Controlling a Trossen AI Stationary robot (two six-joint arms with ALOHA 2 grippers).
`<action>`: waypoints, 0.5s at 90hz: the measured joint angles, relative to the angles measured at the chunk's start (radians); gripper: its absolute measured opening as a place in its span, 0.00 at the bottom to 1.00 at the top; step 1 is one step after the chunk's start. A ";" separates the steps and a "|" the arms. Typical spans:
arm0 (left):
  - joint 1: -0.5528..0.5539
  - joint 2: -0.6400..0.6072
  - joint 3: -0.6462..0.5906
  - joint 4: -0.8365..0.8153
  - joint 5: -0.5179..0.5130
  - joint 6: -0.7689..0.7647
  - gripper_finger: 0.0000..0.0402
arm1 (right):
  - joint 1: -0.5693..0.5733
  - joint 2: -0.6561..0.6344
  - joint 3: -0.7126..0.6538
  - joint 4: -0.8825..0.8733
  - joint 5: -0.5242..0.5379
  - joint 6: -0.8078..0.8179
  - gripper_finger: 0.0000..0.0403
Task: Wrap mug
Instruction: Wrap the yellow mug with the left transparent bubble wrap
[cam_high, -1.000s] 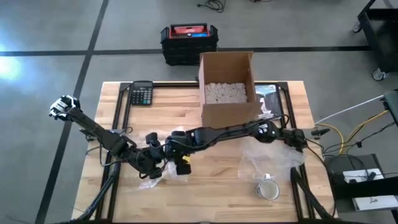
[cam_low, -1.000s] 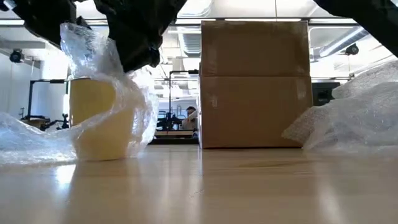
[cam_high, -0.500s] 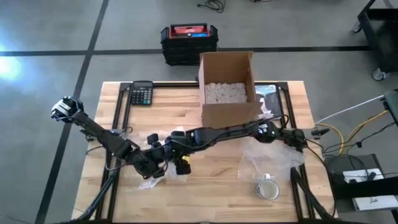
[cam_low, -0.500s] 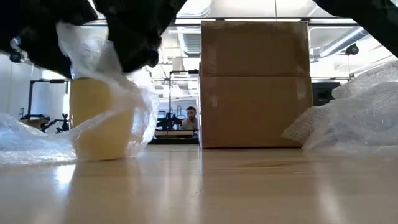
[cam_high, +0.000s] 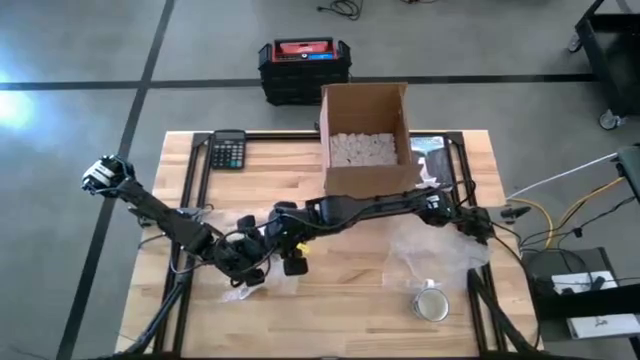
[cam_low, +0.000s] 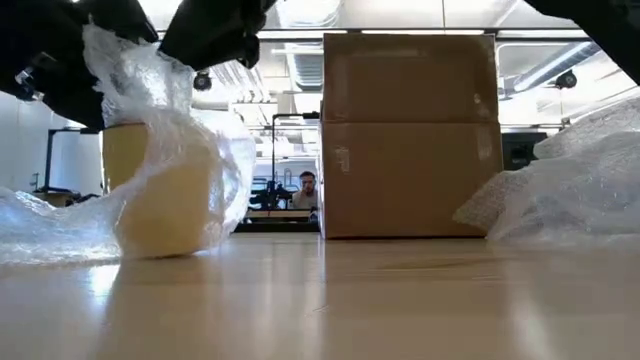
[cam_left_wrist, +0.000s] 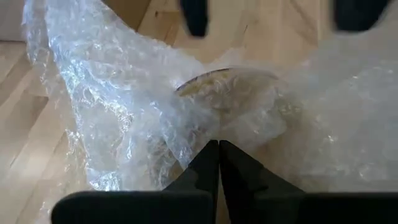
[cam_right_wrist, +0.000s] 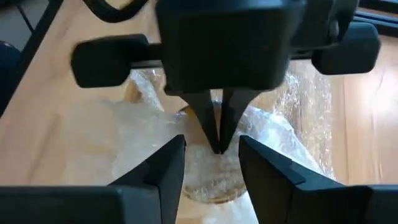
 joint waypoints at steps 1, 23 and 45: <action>0.000 0.000 0.000 0.000 0.000 0.000 0.00 | 0.000 0.000 0.000 0.000 0.000 0.002 0.32; 0.000 0.000 0.000 0.000 0.000 0.000 0.00 | 0.000 0.002 -0.001 -0.005 0.000 0.040 0.28; 0.000 0.000 0.001 0.000 0.002 0.000 0.00 | 0.000 0.002 -0.001 -0.007 0.001 0.025 0.25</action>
